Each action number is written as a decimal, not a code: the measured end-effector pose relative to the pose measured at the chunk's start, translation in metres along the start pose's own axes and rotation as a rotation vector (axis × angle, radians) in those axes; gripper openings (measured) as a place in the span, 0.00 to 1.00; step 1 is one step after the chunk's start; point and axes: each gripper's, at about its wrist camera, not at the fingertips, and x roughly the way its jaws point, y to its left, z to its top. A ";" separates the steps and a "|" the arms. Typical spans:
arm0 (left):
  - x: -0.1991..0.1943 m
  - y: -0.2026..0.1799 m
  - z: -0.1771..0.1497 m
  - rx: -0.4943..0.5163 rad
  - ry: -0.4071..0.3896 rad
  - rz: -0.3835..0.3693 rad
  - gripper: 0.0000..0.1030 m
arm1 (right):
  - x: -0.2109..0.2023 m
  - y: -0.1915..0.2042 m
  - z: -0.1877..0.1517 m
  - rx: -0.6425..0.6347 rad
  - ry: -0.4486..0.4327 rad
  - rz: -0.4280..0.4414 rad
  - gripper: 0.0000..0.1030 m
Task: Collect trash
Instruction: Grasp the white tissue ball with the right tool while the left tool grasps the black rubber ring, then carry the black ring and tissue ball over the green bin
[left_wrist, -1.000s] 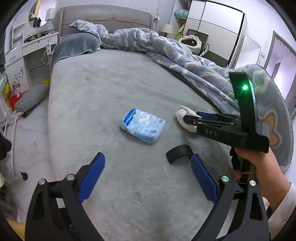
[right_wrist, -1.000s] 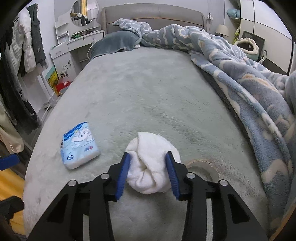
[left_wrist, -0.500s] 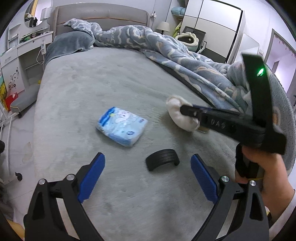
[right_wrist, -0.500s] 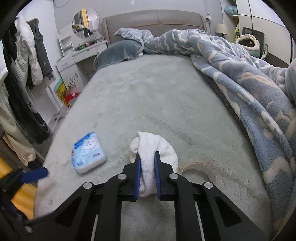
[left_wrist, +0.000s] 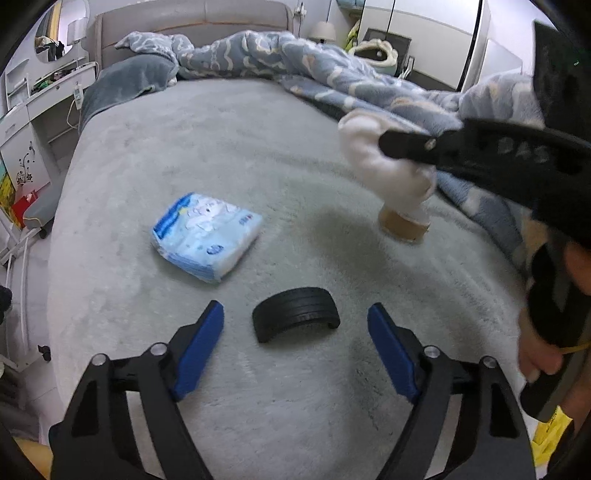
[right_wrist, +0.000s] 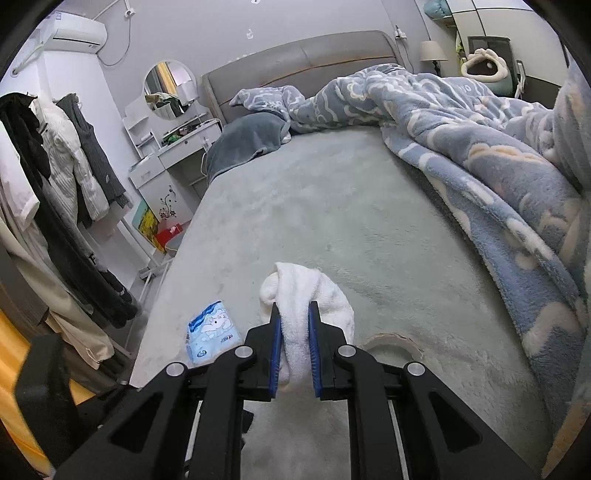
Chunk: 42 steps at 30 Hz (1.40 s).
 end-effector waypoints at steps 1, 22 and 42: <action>0.002 0.000 0.000 -0.004 0.005 0.002 0.80 | -0.001 -0.001 0.000 -0.003 0.000 0.000 0.13; -0.002 0.007 0.008 -0.040 0.058 0.014 0.48 | -0.029 0.004 -0.010 -0.067 0.038 -0.032 0.13; -0.097 0.014 -0.024 0.058 -0.067 0.025 0.48 | -0.088 0.055 -0.042 -0.049 0.041 -0.037 0.13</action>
